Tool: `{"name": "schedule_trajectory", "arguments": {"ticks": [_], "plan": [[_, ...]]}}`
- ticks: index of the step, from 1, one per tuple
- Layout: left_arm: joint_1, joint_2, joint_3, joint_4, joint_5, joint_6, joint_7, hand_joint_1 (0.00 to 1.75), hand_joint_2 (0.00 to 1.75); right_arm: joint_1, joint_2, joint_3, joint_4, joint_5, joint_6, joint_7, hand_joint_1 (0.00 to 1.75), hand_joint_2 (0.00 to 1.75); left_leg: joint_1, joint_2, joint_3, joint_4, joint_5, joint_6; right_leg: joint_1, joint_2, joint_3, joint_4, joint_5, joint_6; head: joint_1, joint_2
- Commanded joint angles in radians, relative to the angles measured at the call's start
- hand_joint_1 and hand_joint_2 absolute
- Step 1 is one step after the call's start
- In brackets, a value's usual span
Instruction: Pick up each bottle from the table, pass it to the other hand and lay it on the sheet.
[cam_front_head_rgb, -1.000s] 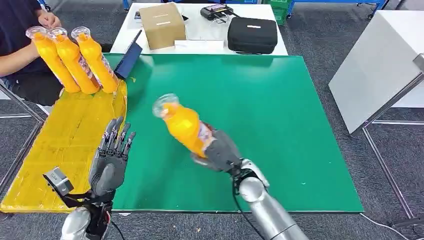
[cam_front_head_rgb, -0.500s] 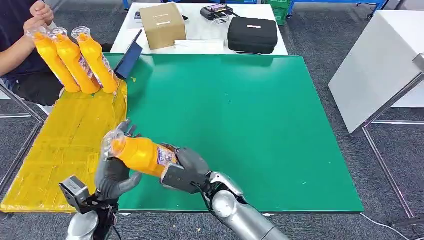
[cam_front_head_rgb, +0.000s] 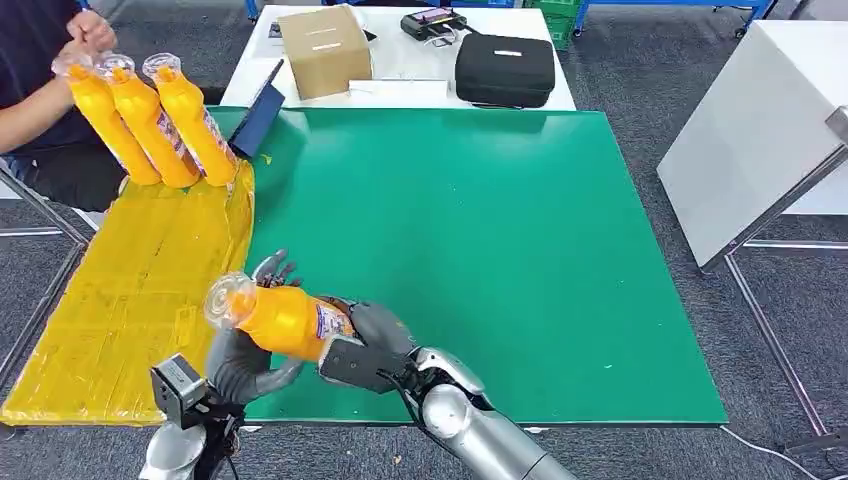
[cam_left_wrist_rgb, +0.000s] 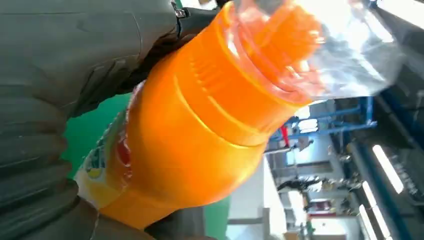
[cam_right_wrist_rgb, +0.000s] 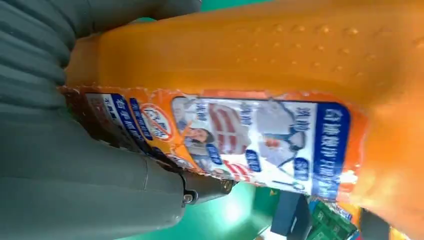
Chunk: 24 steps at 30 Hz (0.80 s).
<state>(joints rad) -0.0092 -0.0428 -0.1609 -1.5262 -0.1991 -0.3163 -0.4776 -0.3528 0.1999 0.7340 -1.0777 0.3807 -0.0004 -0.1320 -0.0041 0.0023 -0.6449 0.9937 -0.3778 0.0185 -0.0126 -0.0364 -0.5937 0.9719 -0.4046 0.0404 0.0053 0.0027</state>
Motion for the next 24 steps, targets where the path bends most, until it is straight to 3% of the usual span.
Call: {"name": "schedule_trajectory", "arguments": {"ticks": [1,11,12,13,24], "plan": [[-0.02,0.068,-0.101,0.143,-0.036,-0.022,0.007,0.0,1.75,-0.094,0.006,0.065,0.056,-0.01,0.012,-0.001,1.75,1.75,0.0,0.003,0.005,0.0,-0.002,-0.001,0.0,0.005,0.004,0.0,-0.002,-0.001,0.0,0.0],[-0.02,0.072,-0.11,0.142,-0.042,-0.022,0.011,0.0,1.75,-0.1,0.01,0.071,0.062,-0.014,0.013,-0.001,1.75,1.75,0.001,0.002,0.004,0.0,-0.003,-0.001,0.0,0.004,0.004,0.0,-0.002,-0.001,0.001,0.0],[-0.017,0.072,-0.111,0.142,-0.042,-0.022,0.009,0.1,1.75,-0.101,0.013,0.072,0.062,-0.014,0.013,-0.001,1.75,1.75,0.0,0.002,0.003,0.0,-0.002,-0.001,0.0,0.004,0.003,0.0,-0.001,-0.001,0.0,0.0],[-0.014,0.073,-0.111,0.143,-0.042,-0.022,0.009,1.75,1.75,-0.1,0.013,0.072,0.062,-0.014,0.013,-0.001,1.75,1.75,0.001,0.002,0.006,0.001,-0.004,-0.002,0.0,0.005,0.005,0.0,-0.003,-0.002,0.0,0.0],[0.003,0.065,-0.09,0.123,-0.031,-0.019,0.0,1.75,1.75,-0.108,0.018,0.084,0.094,-0.024,0.015,-0.011,1.75,1.75,0.0,0.003,0.004,0.0,-0.002,-0.001,0.0,0.005,0.003,0.0,-0.002,-0.001,0.001,0.0]]}}
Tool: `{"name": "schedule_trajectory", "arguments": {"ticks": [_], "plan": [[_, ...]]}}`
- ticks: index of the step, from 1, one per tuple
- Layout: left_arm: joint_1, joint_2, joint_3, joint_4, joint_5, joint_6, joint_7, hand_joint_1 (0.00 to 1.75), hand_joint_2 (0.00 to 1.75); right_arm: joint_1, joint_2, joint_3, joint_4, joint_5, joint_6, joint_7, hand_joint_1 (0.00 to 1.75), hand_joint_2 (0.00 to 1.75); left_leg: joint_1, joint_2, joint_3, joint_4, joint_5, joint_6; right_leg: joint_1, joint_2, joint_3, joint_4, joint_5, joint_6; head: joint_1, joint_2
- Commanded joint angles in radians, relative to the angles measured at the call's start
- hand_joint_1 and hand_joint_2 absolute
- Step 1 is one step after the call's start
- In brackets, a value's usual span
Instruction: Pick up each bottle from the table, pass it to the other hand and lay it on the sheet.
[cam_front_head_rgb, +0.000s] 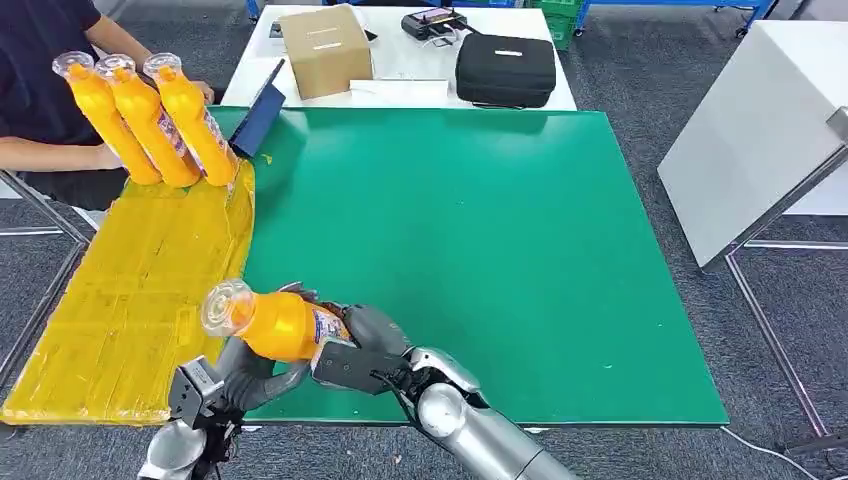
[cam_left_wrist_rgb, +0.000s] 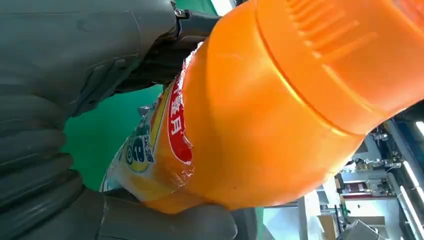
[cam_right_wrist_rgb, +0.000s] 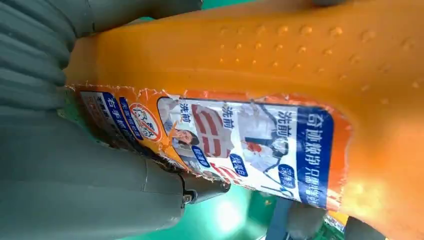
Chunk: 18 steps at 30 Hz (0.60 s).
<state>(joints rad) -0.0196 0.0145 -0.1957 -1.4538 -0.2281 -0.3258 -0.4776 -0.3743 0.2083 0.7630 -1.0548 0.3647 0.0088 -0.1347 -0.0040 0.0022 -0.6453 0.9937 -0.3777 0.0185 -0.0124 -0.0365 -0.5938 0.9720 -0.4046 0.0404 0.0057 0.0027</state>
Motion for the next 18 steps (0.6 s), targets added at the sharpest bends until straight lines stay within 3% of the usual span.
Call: {"name": "schedule_trajectory", "arguments": {"ticks": [1,18], "plan": [[0.014,0.006,-0.05,0.049,0.002,-0.009,-0.001,1.75,1.75,-0.086,0.009,0.055,0.075,-0.009,0.005,-0.01,1.75,1.75,0.0,0.003,0.005,0.001,-0.003,-0.001,0.0,0.006,0.004,0.0,-0.002,-0.001,0.0,0.0],[0.02,-0.015,0.028,0.015,0.033,0.023,-0.008,1.75,1.75,-0.07,-0.023,0.024,0.063,0.0,-0.028,-0.015,1.75,1.75,0.001,0.001,0.006,0.001,-0.004,-0.002,0.001,0.005,0.007,0.0,-0.003,-0.002,0.0,0.0]]}}
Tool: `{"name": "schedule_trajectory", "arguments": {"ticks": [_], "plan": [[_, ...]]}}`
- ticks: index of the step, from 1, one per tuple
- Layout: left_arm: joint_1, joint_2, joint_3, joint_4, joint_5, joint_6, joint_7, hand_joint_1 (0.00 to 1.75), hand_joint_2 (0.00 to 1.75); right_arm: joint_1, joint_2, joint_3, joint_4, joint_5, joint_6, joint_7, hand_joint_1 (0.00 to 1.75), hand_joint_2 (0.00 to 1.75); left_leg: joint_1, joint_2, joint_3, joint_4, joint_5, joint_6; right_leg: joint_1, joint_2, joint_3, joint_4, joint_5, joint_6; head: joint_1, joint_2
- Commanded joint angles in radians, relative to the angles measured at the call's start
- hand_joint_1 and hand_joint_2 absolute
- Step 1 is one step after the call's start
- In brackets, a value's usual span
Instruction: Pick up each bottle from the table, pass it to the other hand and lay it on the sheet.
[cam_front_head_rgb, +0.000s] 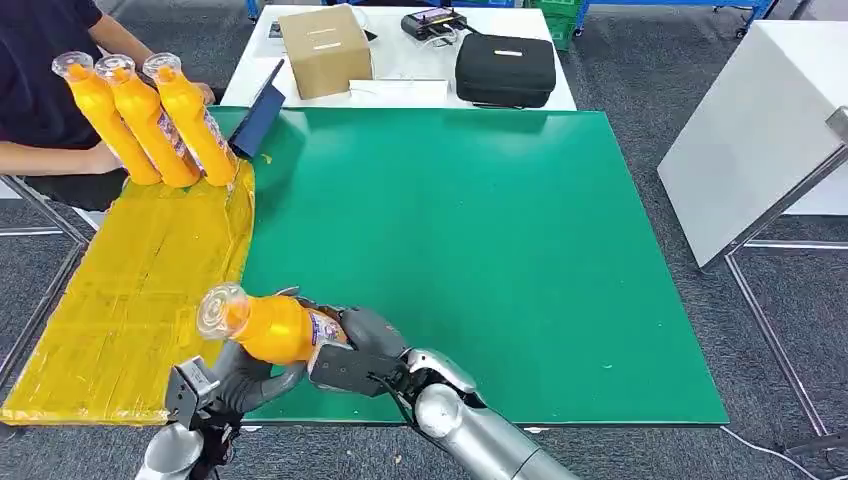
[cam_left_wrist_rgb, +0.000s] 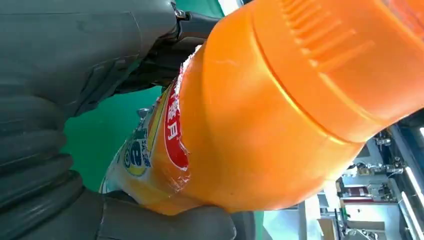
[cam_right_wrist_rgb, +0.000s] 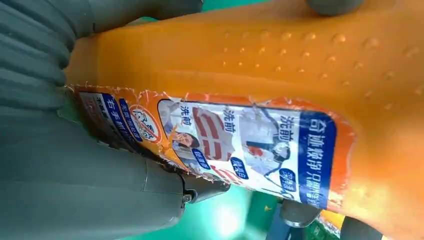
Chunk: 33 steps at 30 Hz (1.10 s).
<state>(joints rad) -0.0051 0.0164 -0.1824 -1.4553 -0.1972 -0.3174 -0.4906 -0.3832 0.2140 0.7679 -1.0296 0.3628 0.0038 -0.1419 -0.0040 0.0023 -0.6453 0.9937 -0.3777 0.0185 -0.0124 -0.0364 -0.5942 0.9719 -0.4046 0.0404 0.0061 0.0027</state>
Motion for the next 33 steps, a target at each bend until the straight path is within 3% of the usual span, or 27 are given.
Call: {"name": "schedule_trajectory", "arguments": {"ticks": [1,2,3,4,5,11,15,16,18,21,25,31,33], "plan": [[0.007,-0.024,0.028,0.014,-0.024,0.046,0.007,1.75,1.75,-0.053,-0.031,0.009,0.021,0.009,-0.031,-0.006,1.75,1.75,0.001,0.001,0.007,0.001,-0.005,-0.002,0.001,0.005,0.008,0.0,-0.004,-0.002,0.0,0.0],[0.005,-0.027,0.044,0.011,-0.057,0.091,0.003,1.75,1.75,-0.047,-0.038,-0.003,0.008,0.022,-0.056,-0.005,1.48,1.75,0.001,0.001,0.004,0.0,-0.002,-0.001,0.0,0.003,0.004,0.0,-0.002,-0.001,0.0,0.0],[0.004,-0.029,0.065,0.008,-0.06,0.103,0.003,1.75,1.75,-0.042,-0.05,-0.012,-0.013,0.029,-0.061,-0.003,0.0,1.75,0.001,0.001,0.005,0.001,-0.003,-0.001,0.0,0.004,0.005,0.0,-0.002,-0.001,0.0,0.0],[0.003,-0.031,0.091,0.001,-0.088,0.146,0.001,1.75,1.75,-0.041,-0.065,-0.026,-0.033,0.039,-0.075,0.005,0.0,1.75,0.001,0.001,0.005,0.001,-0.003,-0.001,0.0,0.004,0.005,0.0,-0.002,-0.001,0.0,0.0],[-0.001,-0.028,0.124,-0.013,-0.17,0.243,-0.017,1.75,1.75,-0.031,-0.086,-0.049,-0.077,0.037,-0.077,0.005,0.0,0.0,0.001,0.001,0.006,0.001,-0.004,-0.002,0.001,0.005,0.007,0.0,-0.003,-0.002,0.0,0.0],[-0.011,-0.043,0.345,-0.055,-0.432,0.584,-0.065,1.75,1.75,0.051,-0.223,-0.155,-0.345,0.051,-0.047,0.014,0.0,0.0,0.001,-0.002,0.002,0.001,-0.002,-0.001,0.001,0.001,0.003,0.0,-0.002,-0.001,0.0,0.0],[-0.008,-0.05,0.356,-0.058,-0.435,0.586,-0.068,1.75,1.75,0.063,-0.231,-0.162,-0.36,0.053,-0.041,0.014,0.0,0.0,0.0,-0.001,0.003,0.0,-0.002,-0.001,0.0,0.001,0.003,0.0,-0.002,0.0,-0.001,0.0],[-0.01,-0.055,0.363,-0.057,-0.497,0.664,-0.076,1.75,1.75,0.065,-0.242,-0.161,-0.365,0.06,-0.043,0.015,0.0,0.0,0.001,-0.001,0.004,0.0,-0.002,-0.001,0.0,0.001,0.004,-0.001,-0.002,-0.001,0.0,0.0],[-0.017,-0.056,0.367,-0.053,-0.555,0.746,-0.069,1.75,1.75,0.085,-0.282,-0.175,-0.395,0.063,-0.045,0.014,0.0,0.0,0.0,-0.001,0.002,0.0,-0.001,-0.001,0.0,0.001,0.002,-0.001,-0.001,0.0,0.0,0.0],[-0.047,-0.04,0.347,-0.032,-0.558,0.708,-0.024,1.75,1.75,0.133,-0.357,-0.225,-0.453,0.066,-0.042,0.012,0.0,0.0,0.0,-0.005,0.002,0.0,-0.001,0.0,0.0,-0.003,0.003,-0.001,-0.002,0.0,-0.001,0.0],[-0.087,-0.007,0.327,0.063,-0.851,0.888,0.101,1.75,1.75,0.166,-0.419,-0.283,-0.524,0.061,-0.012,-0.007,0.0,0.0,0.001,-0.008,0.004,0.001,-0.002,-0.001,0.0,-0.004,0.006,-0.001,-0.004,-0.001,0.0,0.0],[-0.168,0.055,0.306,0.298,-1.209,0.962,0.282,1.75,1.75,0.126,-0.441,-0.298,-0.536,0.028,0.021,-0.014,0.0,0.0,-0.002,-0.003,0.002,-0.001,0.0,-0.001,-0.002,-0.001,0.001,-0.001,-0.001,0.0,0.0,0.0],[-0.198,0.114,0.236,0.422,-1.374,0.914,0.424,1.75,1.75,0.091,-0.434,-0.289,-0.515,0.017,0.034,-0.013,0.0,0.0,-0.001,-0.002,0.005,-0.001,-0.002,-0.002,-0.001,0.001,0.005,-0.001,-0.002,-0.001,-0.001,0.0]]}}
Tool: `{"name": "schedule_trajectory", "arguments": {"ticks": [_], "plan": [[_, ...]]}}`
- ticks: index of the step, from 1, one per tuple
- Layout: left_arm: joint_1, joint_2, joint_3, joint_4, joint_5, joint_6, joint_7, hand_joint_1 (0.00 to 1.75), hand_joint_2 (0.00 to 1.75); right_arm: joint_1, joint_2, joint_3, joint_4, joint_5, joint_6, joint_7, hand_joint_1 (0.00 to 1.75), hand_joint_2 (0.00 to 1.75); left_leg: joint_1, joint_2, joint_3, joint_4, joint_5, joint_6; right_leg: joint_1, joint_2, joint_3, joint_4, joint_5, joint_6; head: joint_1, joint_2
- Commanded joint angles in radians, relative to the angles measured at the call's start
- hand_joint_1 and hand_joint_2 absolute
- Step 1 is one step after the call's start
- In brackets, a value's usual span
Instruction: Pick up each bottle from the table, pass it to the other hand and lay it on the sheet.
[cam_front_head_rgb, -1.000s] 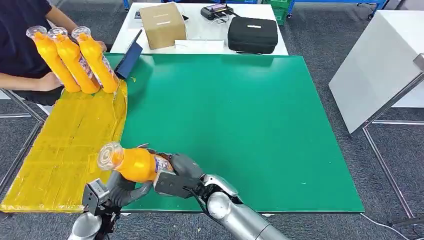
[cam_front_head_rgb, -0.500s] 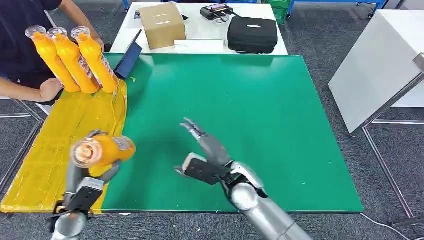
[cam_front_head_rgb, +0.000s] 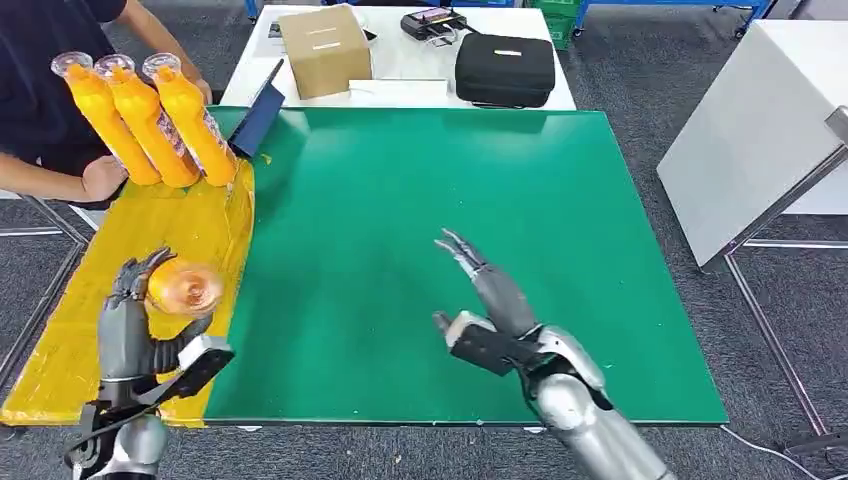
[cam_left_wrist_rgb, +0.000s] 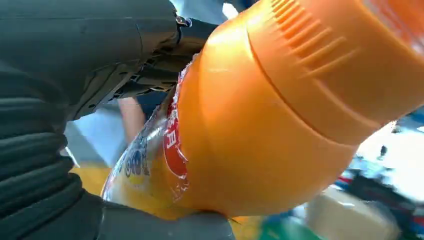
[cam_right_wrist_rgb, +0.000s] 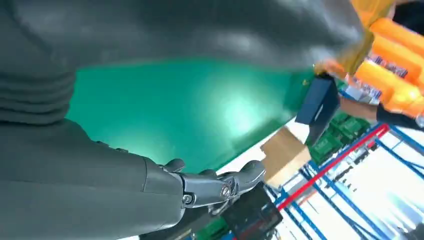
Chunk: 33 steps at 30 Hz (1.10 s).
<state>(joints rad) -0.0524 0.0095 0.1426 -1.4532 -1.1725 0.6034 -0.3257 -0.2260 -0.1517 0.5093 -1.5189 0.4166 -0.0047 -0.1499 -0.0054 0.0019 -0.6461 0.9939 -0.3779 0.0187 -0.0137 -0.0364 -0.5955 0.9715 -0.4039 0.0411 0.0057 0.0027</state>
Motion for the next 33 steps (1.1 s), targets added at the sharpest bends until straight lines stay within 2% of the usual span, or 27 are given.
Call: {"name": "schedule_trajectory", "arguments": {"ticks": [1,2,3,6,9,12,14,15,16,19,26,30,33], "plan": [[-0.18,0.169,-0.2,0.495,-0.398,-0.047,0.327,1.75,1.75,-0.089,-0.059,-0.022,-0.007,-0.037,0.048,-0.002,0.0,0.0,0.0,-0.001,0.007,-0.001,-0.002,-0.002,0.0,0.002,0.007,0.0,-0.003,-0.002,0.0,0.0],[-0.215,0.198,-0.291,0.572,-0.398,-0.074,0.397,1.75,1.75,-0.112,-0.052,-0.01,0.012,-0.037,0.056,0.007,0.0,0.0,0.0,0.0,0.006,-0.002,-0.001,-0.002,-0.001,0.002,0.005,0.0,-0.001,-0.002,0.0,0.0],[-0.23,0.196,-0.31,0.611,-0.398,-0.088,0.39,1.75,1.75,-0.122,-0.046,-0.006,0.022,-0.037,0.058,0.009,0.0,0.0,0.0,-0.002,0.007,-0.001,-0.001,-0.003,0.0,0.001,0.007,0.0,-0.002,-0.003,0.0,0.0],[-0.238,0.195,-0.317,0.632,-0.398,-0.09,0.392,1.75,1.75,-0.127,-0.043,-0.003,0.027,-0.037,0.059,0.009,0.0,0.0,0.001,0.001,0.005,-0.001,0.0,-0.002,0.0,0.002,0.003,0.0,-0.001,-0.002,0.0,0.0],[-0.244,0.201,-0.345,0.647,-0.398,-0.114,0.405,1.75,1.75,-0.125,-0.045,0.004,0.027,-0.038,0.059,0.008,0.0,0.0,0.002,0.003,0.007,0.0,-0.002,-0.002,0.001,0.004,0.007,0.0,-0.002,-0.002,0.0,0.0],[-0.258,0.196,-0.323,0.703,-0.398,-0.166,0.364,1.75,1.75,-0.129,-0.041,0.01,0.032,-0.037,0.059,0.008,0.0,0.0,0.001,0.003,0.004,-0.001,-0.001,-0.001,0.0,0.003,0.004,0.001,-0.001,-0.001,0.0,0.0],[-0.267,0.2,-0.322,0.738,-0.398,-0.186,0.338,1.75,1.75,-0.133,-0.039,0.011,0.041,-0.037,0.059,0.009,0.0,0.0,0.001,0.003,0.008,0.0,-0.003,-0.002,0.0,0.005,0.008,0.001,-0.003,-0.002,0.0,0.0],[-0.269,0.205,-0.321,0.752,-0.385,-0.199,0.292,1.75,1.75,-0.14,-0.04,0.013,0.048,-0.037,0.06,0.01,0.0,0.0,0.0,0.003,0.006,-0.001,-0.002,-0.002,0.0,0.005,0.006,0.001,-0.001,-0.002,0.0,0.0],[-0.266,0.204,-0.301,0.758,-0.348,-0.212,0.25,0.0,0.0,-0.144,-0.041,0.011,0.053,-0.037,0.06,0.01,0.0,0.0,0.001,0.003,0.008,-0.001,-0.002,-0.003,0.0,0.006,0.008,0.0,-0.002,-0.002,0.0,0.0],[-0.241,0.201,-0.299,0.722,-0.334,-0.197,0.199,0.0,0.0,-0.15,-0.041,0.01,0.064,-0.037,0.061,0.01,0.0,0.0,0.001,0.003,0.01,-0.001,-0.002,-0.003,0.0,0.007,0.01,0.001,-0.002,-0.003,0.0,0.0],[-0.236,0.199,-0.299,0.712,-0.334,-0.203,0.199,0.0,0.0,-0.149,-0.041,0.011,0.065,-0.037,0.061,0.01,0.0,0.0,0.0,0.002,0.013,-0.002,-0.001,-0.003,0.0,0.004,0.012,0.0,-0.001,-0.002,0.0,0.0],[-0.233,0.194,-0.283,0.677,-0.247,-0.246,0.123,0.0,0.0,-0.151,-0.037,0.012,0.074,-0.036,0.058,0.01,0.0,0.0,0.0,0.002,0.013,-0.002,-0.001,-0.003,-0.001,0.005,0.013,0.001,-0.001,-0.002,0.0,0.0],[-0.219,0.172,-0.23,0.625,-0.059,-0.293,-0.01,0.0,0.0,-0.153,-0.033,0.011,0.087,-0.034,0.059,0.01,0.0,0.0,0.001,0.002,0.014,-0.001,-0.002,-0.003,0.0,0.006,0.014,0.0,-0.002,-0.003,0.0,0.0]]}}
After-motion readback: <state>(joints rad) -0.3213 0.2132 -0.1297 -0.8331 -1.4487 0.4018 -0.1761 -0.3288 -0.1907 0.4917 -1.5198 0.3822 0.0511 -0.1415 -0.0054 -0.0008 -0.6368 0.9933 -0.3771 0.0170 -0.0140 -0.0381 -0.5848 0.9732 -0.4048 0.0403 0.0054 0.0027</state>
